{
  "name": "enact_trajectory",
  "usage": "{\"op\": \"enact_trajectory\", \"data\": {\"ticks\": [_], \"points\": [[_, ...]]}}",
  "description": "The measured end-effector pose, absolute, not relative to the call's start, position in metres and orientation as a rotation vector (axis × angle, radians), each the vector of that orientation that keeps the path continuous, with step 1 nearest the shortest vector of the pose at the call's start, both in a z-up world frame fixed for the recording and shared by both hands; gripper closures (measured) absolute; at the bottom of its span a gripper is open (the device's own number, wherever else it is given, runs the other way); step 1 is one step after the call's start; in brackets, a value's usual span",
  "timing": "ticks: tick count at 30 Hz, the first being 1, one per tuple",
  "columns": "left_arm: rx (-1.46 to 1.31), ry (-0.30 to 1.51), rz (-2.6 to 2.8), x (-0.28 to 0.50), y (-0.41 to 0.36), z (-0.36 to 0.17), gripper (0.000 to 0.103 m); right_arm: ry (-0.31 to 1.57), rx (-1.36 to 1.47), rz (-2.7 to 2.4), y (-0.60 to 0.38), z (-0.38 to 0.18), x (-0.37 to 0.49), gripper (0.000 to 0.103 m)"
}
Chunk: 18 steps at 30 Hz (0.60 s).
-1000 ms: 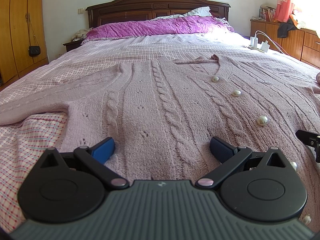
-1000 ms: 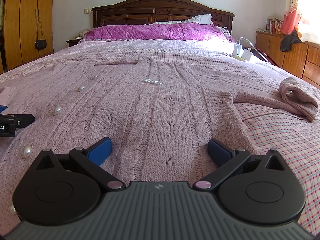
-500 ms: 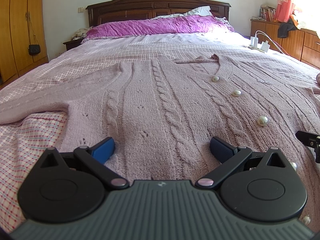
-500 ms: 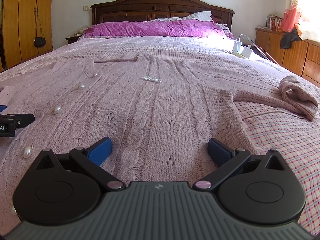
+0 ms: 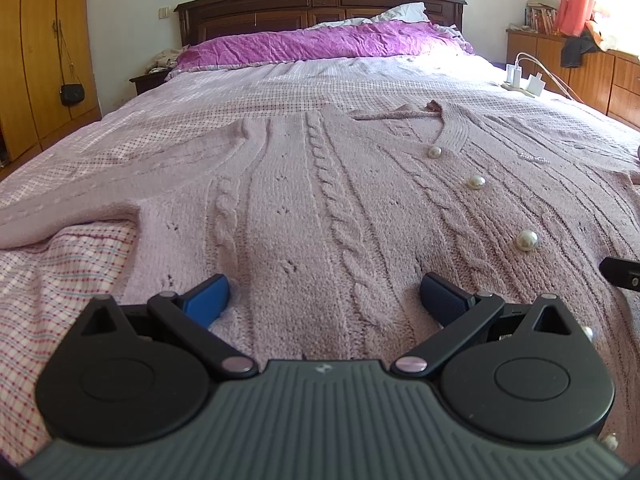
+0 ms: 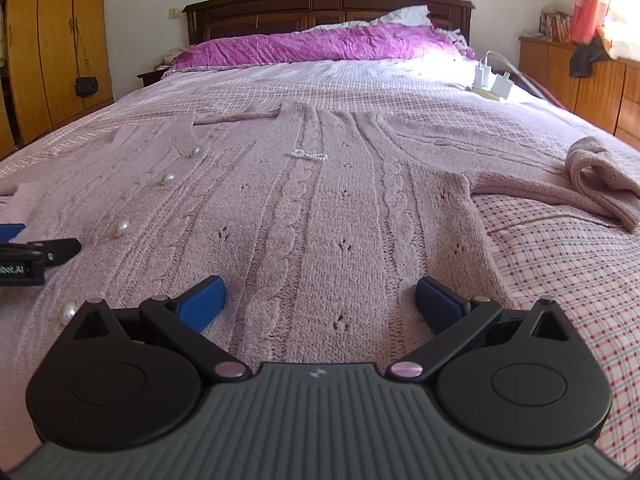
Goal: Fold small clothes
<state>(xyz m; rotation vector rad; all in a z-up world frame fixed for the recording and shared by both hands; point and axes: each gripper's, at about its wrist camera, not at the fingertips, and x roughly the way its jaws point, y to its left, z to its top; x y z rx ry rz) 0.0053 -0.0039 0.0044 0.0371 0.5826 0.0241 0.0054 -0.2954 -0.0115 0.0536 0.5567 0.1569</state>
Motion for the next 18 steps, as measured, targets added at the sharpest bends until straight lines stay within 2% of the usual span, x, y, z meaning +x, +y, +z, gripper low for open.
{"op": "enact_trajectory", "data": {"ticks": [9, 18], "points": [[0.044, 0.628, 0.025, 0.009, -0.004, 0.010, 0.000, 0.546, 0.118, 0.267, -0.335, 0.030, -0.004, 0.000], [0.051, 0.621, 0.028, 0.010, -0.006, 0.006, 0.000, 0.512, 0.147, 0.070, -0.416, 0.048, 0.019, 0.001]]}}
